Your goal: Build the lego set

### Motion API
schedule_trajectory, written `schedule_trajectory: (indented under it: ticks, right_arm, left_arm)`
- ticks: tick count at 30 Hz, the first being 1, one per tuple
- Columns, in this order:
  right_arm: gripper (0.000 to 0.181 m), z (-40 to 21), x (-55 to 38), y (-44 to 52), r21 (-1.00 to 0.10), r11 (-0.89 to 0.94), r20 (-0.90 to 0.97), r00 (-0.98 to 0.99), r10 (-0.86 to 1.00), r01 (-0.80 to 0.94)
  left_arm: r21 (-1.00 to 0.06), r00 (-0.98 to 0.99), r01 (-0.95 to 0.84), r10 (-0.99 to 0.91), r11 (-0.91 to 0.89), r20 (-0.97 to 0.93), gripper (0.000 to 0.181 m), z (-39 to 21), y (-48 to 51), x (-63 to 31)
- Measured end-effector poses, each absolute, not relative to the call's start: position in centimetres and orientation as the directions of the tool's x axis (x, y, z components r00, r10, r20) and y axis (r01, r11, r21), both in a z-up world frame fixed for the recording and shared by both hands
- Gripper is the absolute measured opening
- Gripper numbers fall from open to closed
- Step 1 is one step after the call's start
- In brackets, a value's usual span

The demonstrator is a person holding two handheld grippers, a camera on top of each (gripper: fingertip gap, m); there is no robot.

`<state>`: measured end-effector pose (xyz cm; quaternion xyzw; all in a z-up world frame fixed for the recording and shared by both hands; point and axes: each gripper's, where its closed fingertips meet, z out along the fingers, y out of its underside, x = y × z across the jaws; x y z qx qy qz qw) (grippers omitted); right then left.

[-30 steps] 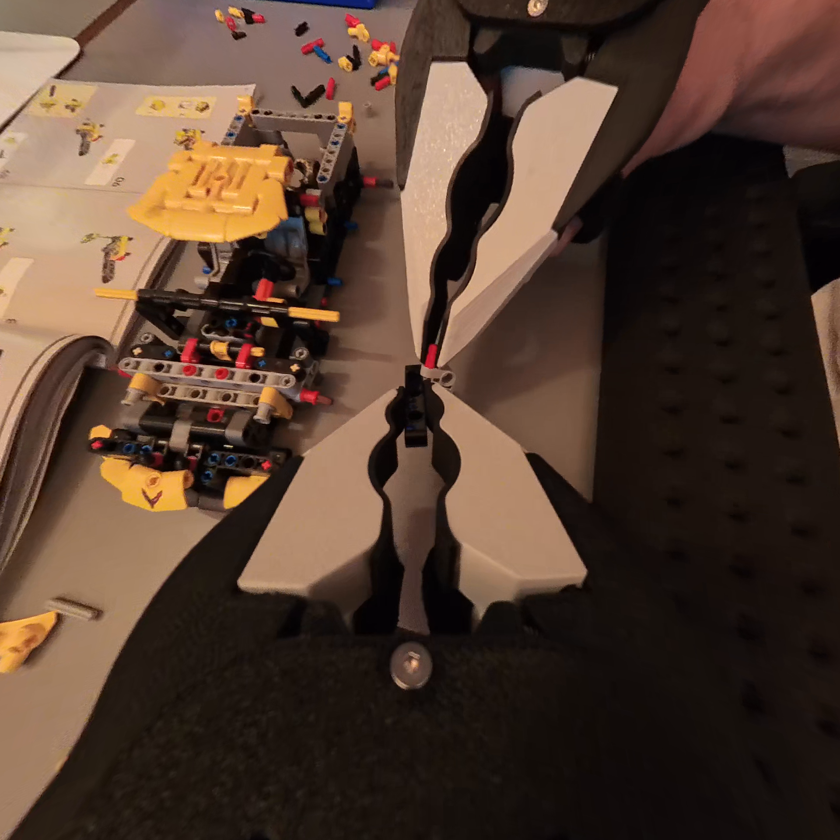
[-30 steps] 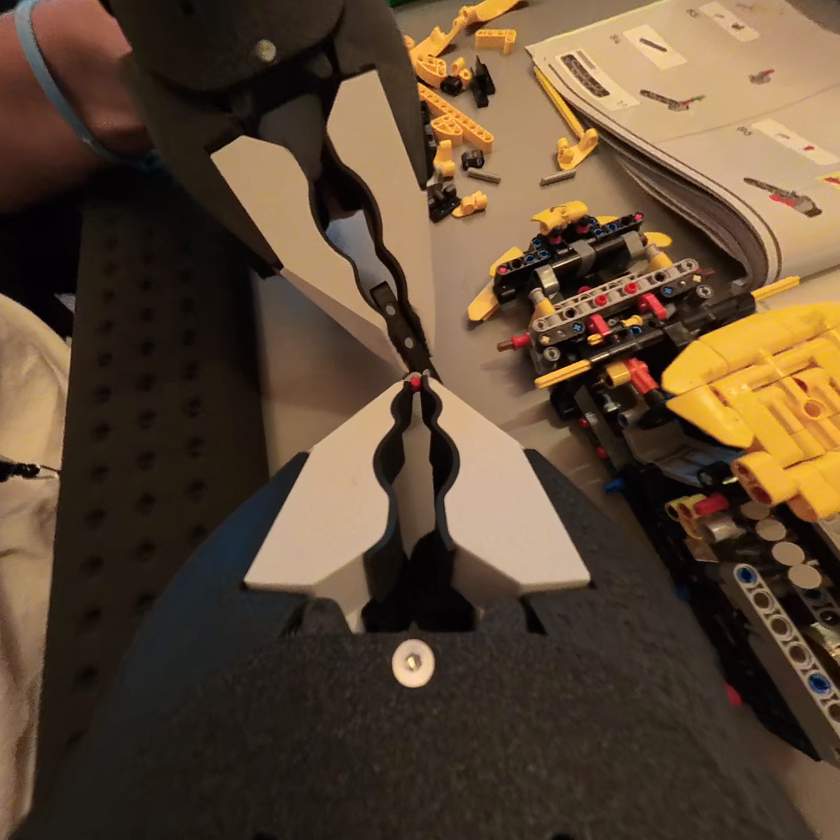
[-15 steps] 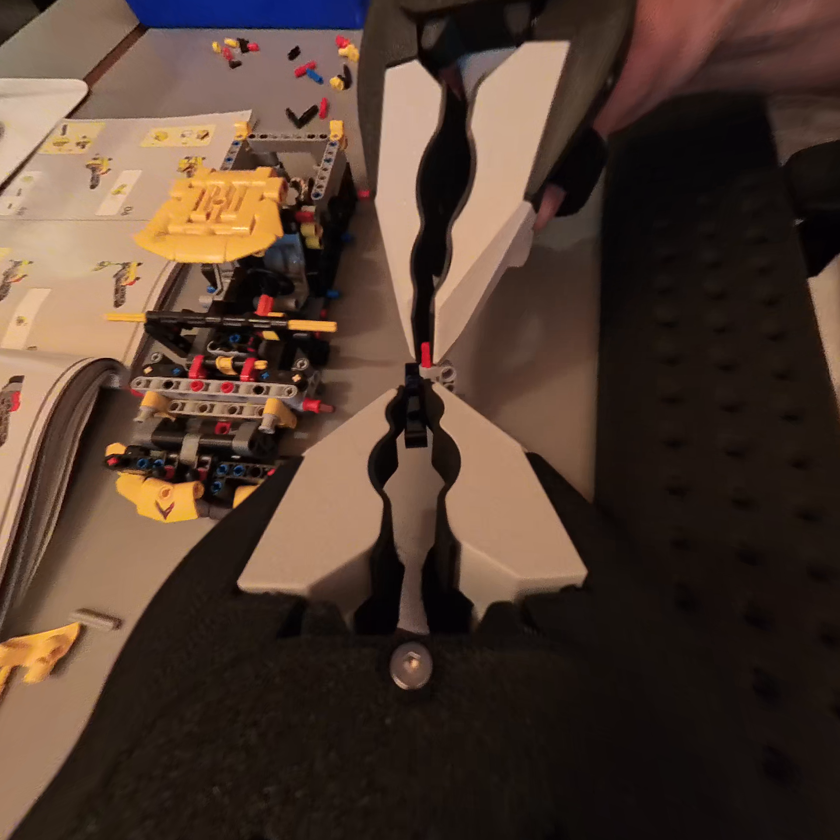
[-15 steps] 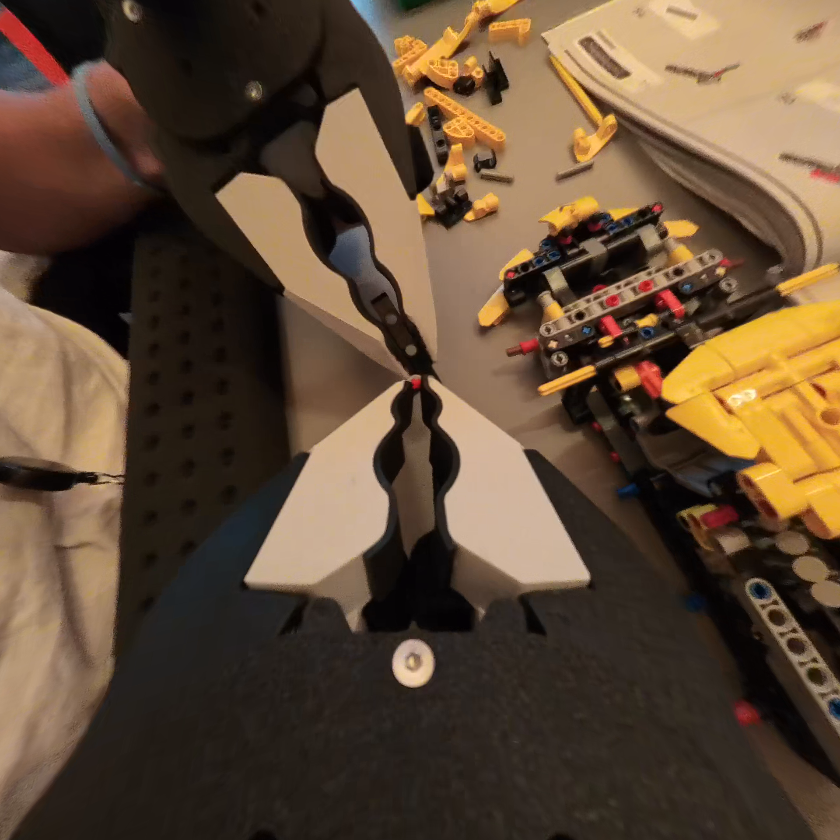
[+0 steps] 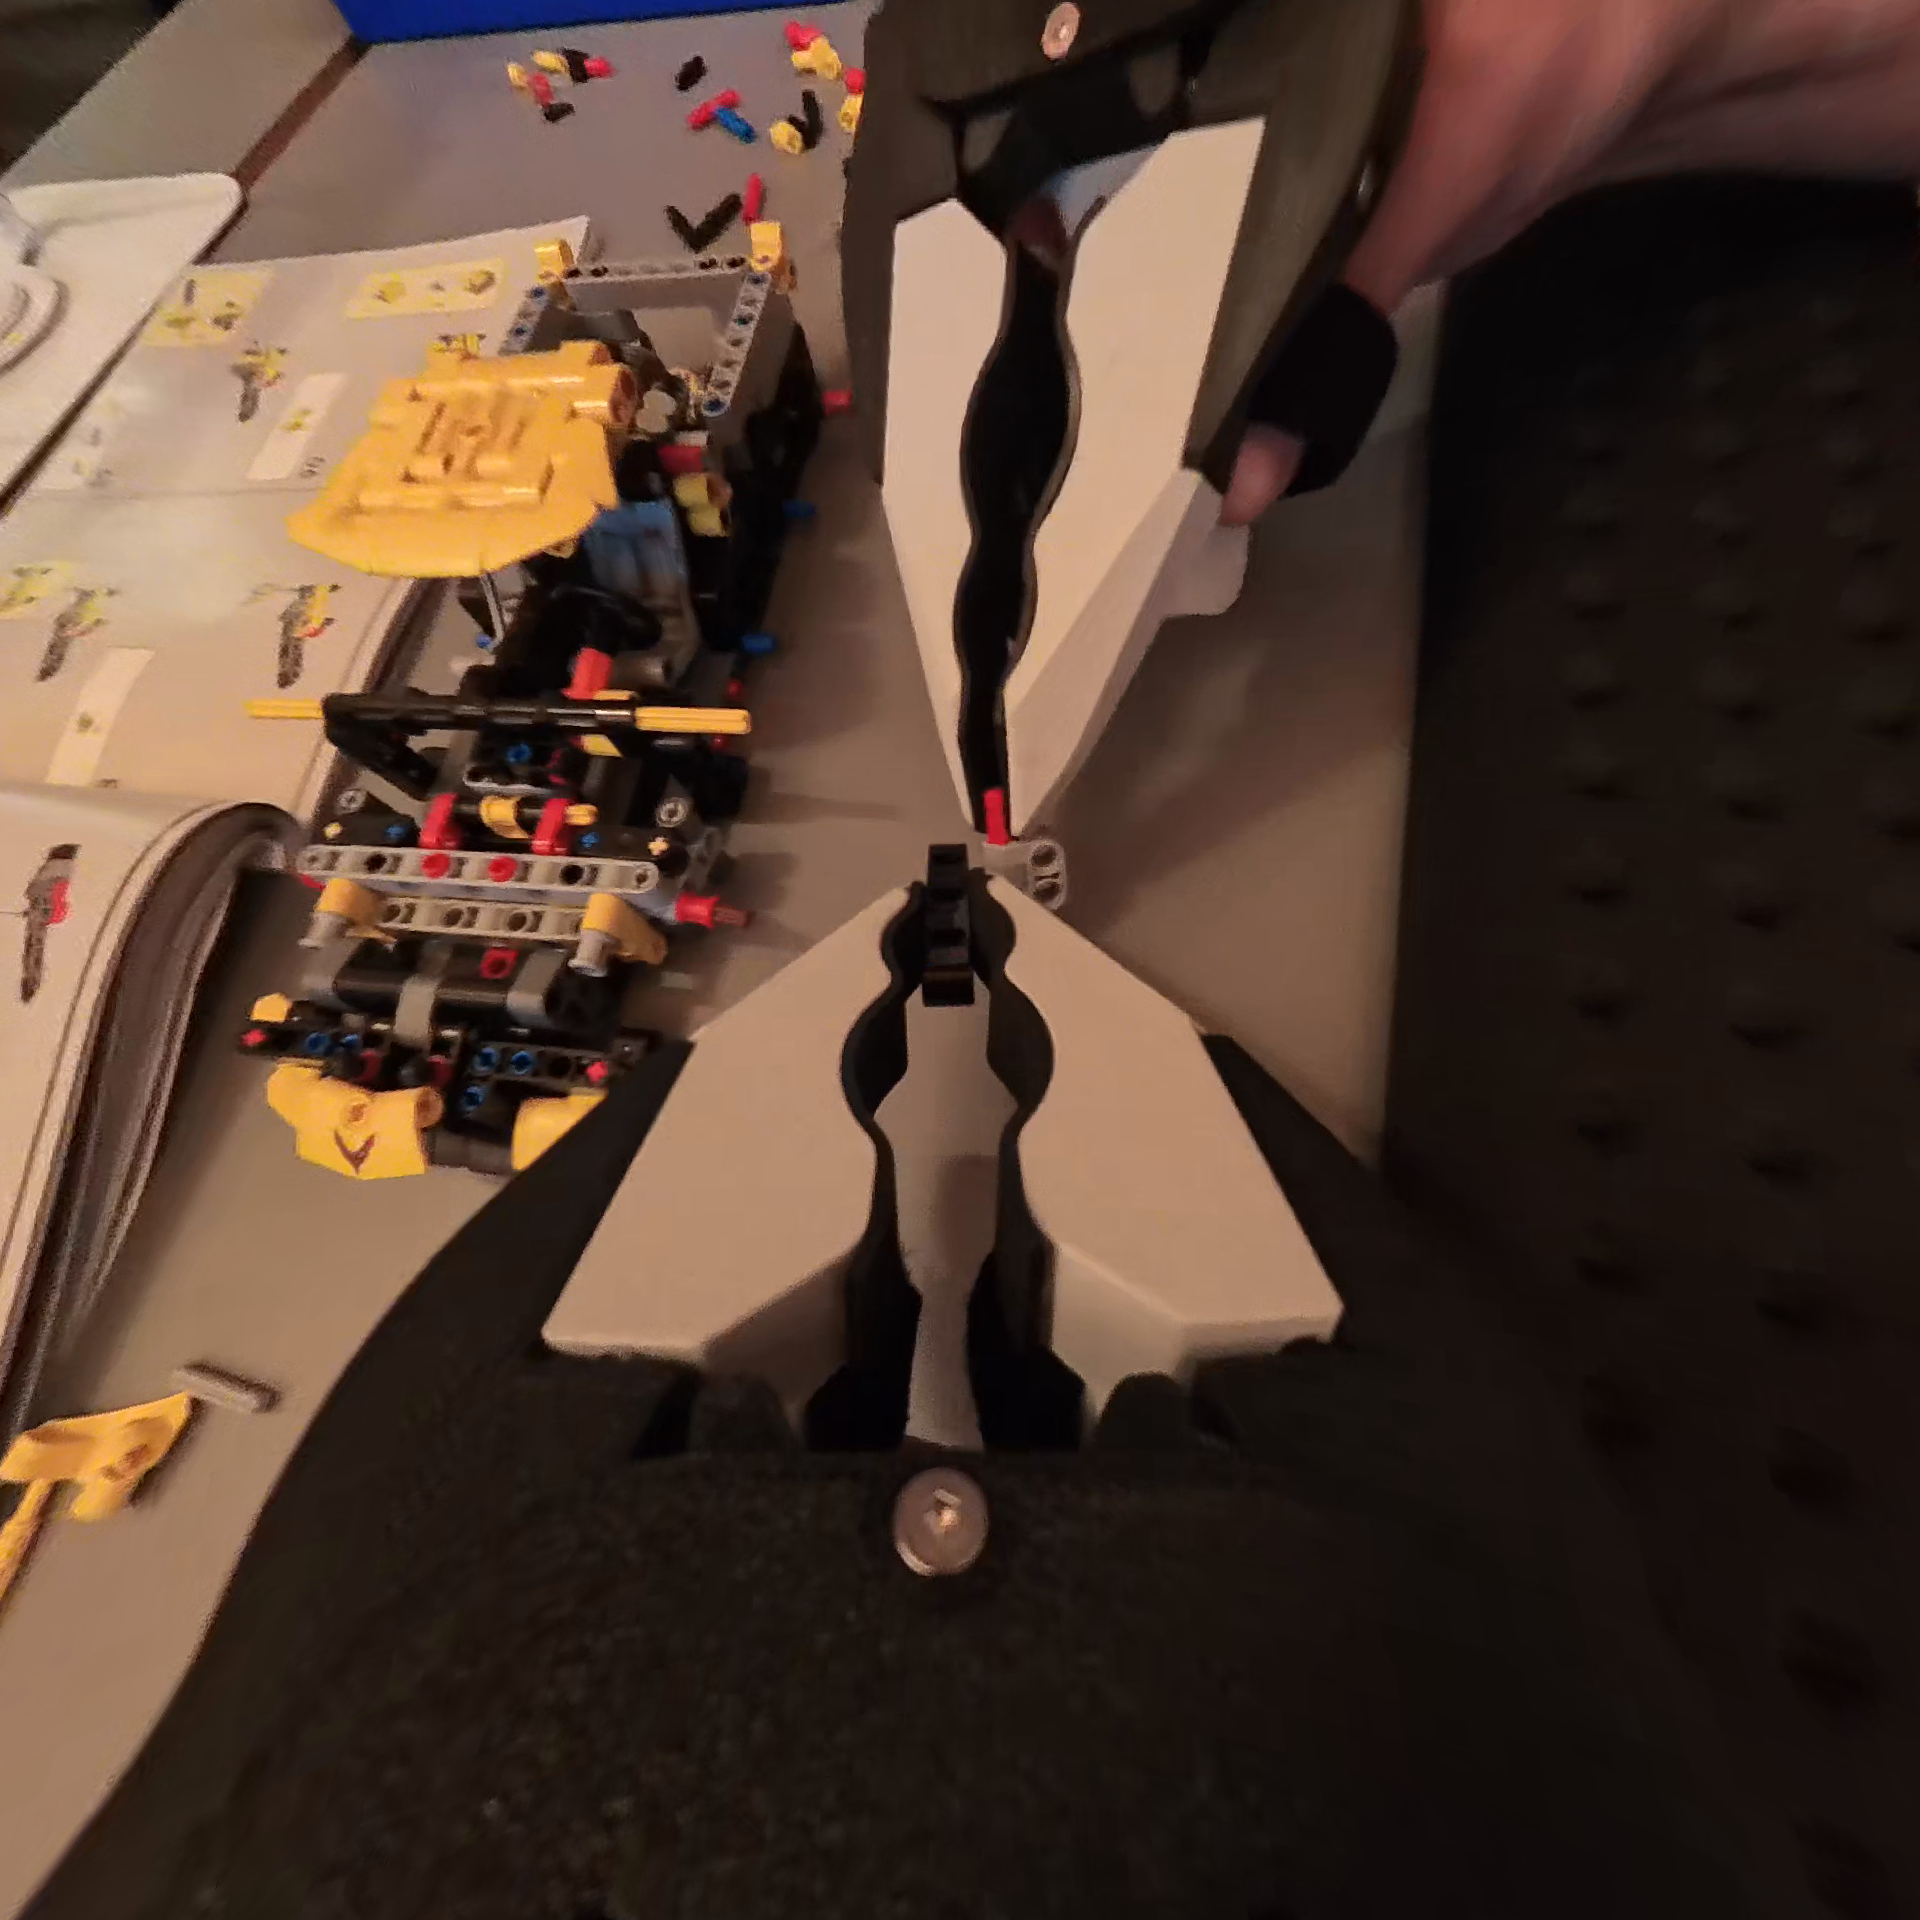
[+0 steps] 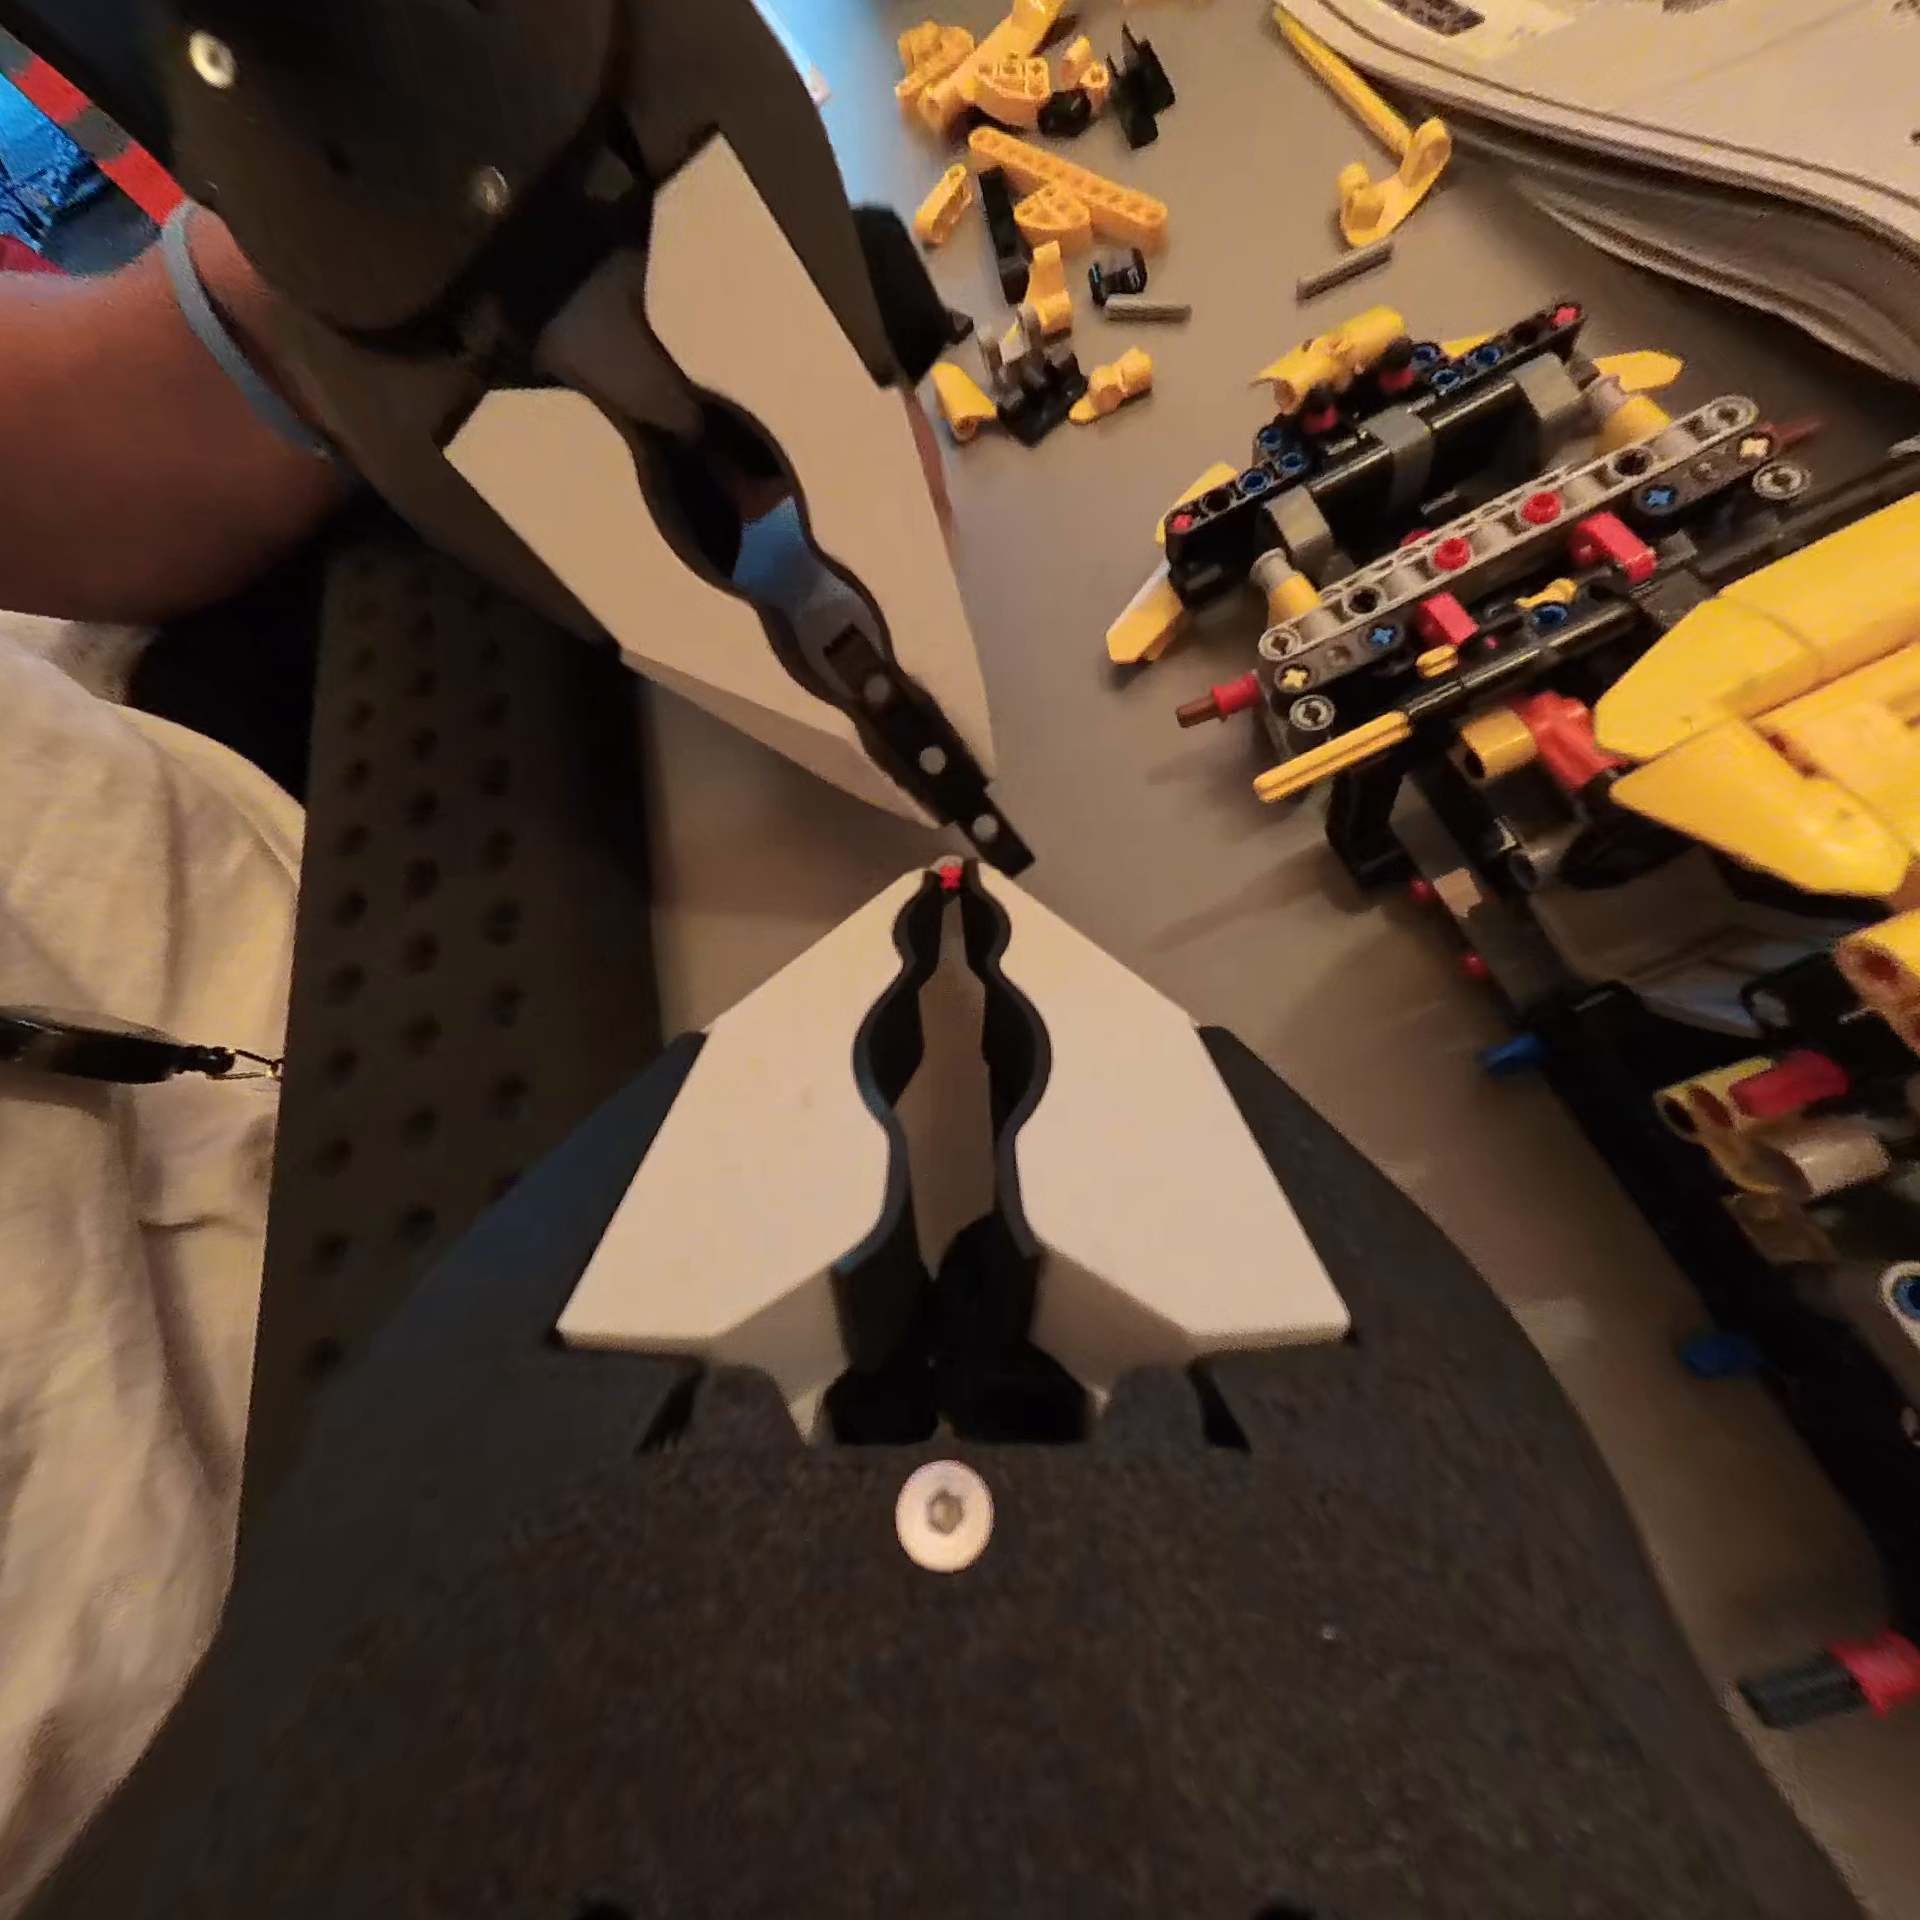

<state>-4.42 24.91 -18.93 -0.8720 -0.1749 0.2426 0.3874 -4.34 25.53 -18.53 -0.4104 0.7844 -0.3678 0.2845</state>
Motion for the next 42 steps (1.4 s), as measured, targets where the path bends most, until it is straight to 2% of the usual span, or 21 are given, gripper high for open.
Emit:
schedule_trajectory:
  ticks: [5,10,12,14,16,18,21,23,25,26,30,34,42]
  right_arm:
    - [0.003,-18.2,-2.8,24.5,-0.784,-0.618,-0.3,0.837,0.458,0.057]
    - [0.003,-14.9,-2.5,24.7,-0.866,-0.484,-0.387,0.782,0.488,-0.127]
    - [0.002,-13.7,-2.7,24.6,-0.881,-0.442,-0.404,0.76,0.51,-0.171]
    - [0.003,-12.7,-2.9,24.5,-0.89,-0.408,-0.415,0.733,0.539,-0.204]
    - [0.003,-11.2,-3.1,24.4,-0.896,-0.36,-0.433,0.7,0.568,-0.261]
    - [0.002,-9.8,-3.5,24.5,-0.902,-0.31,-0.431,0.676,0.598,-0.301]
    - [0.002,-8.2,-4.3,24.6,-0.922,-0.223,-0.384,0.67,0.635,-0.317]
    - [0.002,-7.9,-4.6,24.8,-0.946,-0.177,-0.321,0.704,0.633,-0.272]
    - [0.003,-7.7,-4.8,25.0,-0.954,-0.155,-0.296,0.718,0.63,-0.257]
    - [0.003,-7.6,-4.8,25.0,-0.955,-0.147,-0.29,0.721,0.63,-0.256]
    - [0.003,-7.7,-5.1,25.2,-0.953,-0.158,-0.298,0.711,0.637,-0.258]
    - [0.002,-7.9,-5.4,24.7,-0.935,-0.206,-0.351,0.655,0.669,-0.29]
    - [0.002,-8.5,-5.4,24.6,-0.931,-0.234,-0.363,0.649,0.668,-0.279]
  left_arm:
    - [-0.771,-0.486,-0.486,-0.86,0.411,-0.153,0.007,-20.0,26.2,-4.6]
    - [-0.756,-0.516,-0.539,-0.855,0.372,-0.053,0.01,-20.9,25.5,-5.2]
    - [-0.754,-0.522,-0.54,-0.851,0.375,-0.049,0.024,-20.9,25.5,-5.4]
    - [-0.798,-0.525,-0.513,-0.851,0.318,-0.001,0.031,-19.7,25.0,-5.3]
    - [-0.866,-0.53,-0.458,-0.844,0.199,0.086,0.033,-17.3,24.4,-5.2]
    - [-0.927,-0.548,-0.375,-0.803,-0.014,0.234,0.033,-13.3,23.7,-4.9]
    - [-0.877,-0.606,-0.308,-0.634,-0.37,0.481,0.032,-8.2,23.3,-5.0]
    - [-0.825,-0.608,-0.329,-0.565,-0.459,0.557,0.031,-7.7,23.5,-4.9]
    - [-0.804,-0.602,-0.337,-0.544,-0.49,0.584,0.013,-7.6,23.9,-4.8]
    - [-0.793,-0.603,-0.337,-0.531,-0.507,0.595,0.012,-7.5,24.1,-4.9]
    - [-0.795,-0.605,-0.336,-0.531,-0.505,0.593,0.01,-7.6,24.2,-5.0]
    - [-0.84,-0.625,-0.319,-0.569,-0.439,0.534,0.007,-7.9,23.9,-5.4]
    - [-0.817,-0.621,-0.353,-0.539,-0.456,0.57,0.007,-8.4,24.0,-5.4]
